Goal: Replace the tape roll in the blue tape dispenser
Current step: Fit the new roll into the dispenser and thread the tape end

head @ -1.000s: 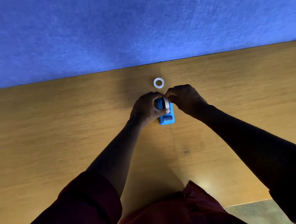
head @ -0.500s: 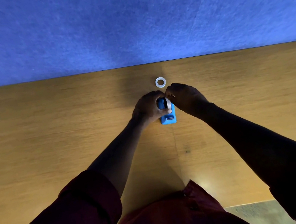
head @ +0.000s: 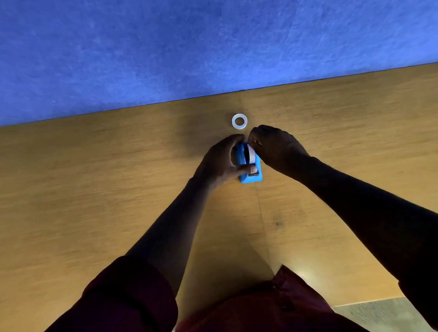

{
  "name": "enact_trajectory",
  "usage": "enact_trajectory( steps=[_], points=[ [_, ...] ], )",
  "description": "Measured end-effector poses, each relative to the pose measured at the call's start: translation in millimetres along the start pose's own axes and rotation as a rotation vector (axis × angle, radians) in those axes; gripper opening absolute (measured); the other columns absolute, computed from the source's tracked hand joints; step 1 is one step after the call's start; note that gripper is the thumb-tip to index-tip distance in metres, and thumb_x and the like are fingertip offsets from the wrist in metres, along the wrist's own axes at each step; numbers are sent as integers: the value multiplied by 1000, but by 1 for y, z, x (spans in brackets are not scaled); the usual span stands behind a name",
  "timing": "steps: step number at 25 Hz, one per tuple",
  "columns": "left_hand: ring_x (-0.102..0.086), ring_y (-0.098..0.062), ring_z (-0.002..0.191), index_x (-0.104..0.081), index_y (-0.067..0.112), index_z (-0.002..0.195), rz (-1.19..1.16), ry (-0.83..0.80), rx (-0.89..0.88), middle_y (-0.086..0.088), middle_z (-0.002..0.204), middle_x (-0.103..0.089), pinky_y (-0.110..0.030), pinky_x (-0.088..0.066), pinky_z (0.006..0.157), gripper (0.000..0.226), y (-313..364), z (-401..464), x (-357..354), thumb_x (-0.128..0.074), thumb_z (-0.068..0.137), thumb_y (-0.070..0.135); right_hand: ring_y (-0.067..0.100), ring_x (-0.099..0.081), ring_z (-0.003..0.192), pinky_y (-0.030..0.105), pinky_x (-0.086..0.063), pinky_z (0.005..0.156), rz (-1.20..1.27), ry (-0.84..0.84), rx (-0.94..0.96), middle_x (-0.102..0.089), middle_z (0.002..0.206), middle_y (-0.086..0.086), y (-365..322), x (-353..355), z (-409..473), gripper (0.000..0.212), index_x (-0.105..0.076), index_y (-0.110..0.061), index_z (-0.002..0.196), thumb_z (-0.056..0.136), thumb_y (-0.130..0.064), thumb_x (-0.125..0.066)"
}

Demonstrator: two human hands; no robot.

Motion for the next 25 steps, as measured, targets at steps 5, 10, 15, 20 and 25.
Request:
enact_trajectory(
  steps=[5, 10, 15, 20, 25],
  points=[
    [-41, -18, 140, -28, 18, 155, 142, -115, 20, -1, 155, -42, -36, -41, 111, 117, -5, -8, -4, -92, 61, 47, 16, -55, 62, 25, -36, 52, -7, 49, -3, -52, 80, -4, -5, 0, -5, 11, -56, -14, 92, 98, -23, -55],
    [-44, -22, 138, -30, 19, 152, 241, -85, 9, -3, 152, -44, -42, -46, 108, 111, -5, -7, -10, -91, 64, 45, 16, -58, 61, 26, -41, 51, -109, 94, -20, -61, 81, 0, -8, -1, -12, 10, -58, -14, 94, 98, -23, -57],
    [-46, -20, 136, -33, 20, 151, 261, -90, 13, -1, 150, -47, -43, -48, 107, 108, -3, -6, -8, -91, 63, 46, 21, -64, 72, 28, -44, 53, -138, 113, -24, -65, 88, 4, -14, -5, -18, 9, -60, -12, 100, 97, -20, -58],
    [-47, -19, 135, -34, 21, 151, 253, -68, 12, 0, 150, -47, -42, -49, 106, 107, -1, -8, -8, -91, 64, 46, 20, -63, 71, 27, -42, 50, -167, 118, -13, -64, 86, 5, -19, -7, -24, 11, -60, -10, 97, 90, -14, -67],
    [-46, -20, 135, -34, 20, 150, 256, -77, 20, 0, 150, -47, -44, -49, 105, 107, -1, -7, -8, -90, 64, 48, 20, -61, 69, 26, -38, 49, -182, 148, -7, -63, 84, 5, -20, -12, -32, 8, -59, -10, 94, 89, -11, -65]
  ],
)
Point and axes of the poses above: each hand's wrist, its own z-axis towards the middle knuckle, its own x-axis out of the back of the hand, y = z × x, the point moved 1 cm from there along z, towards the middle knuckle
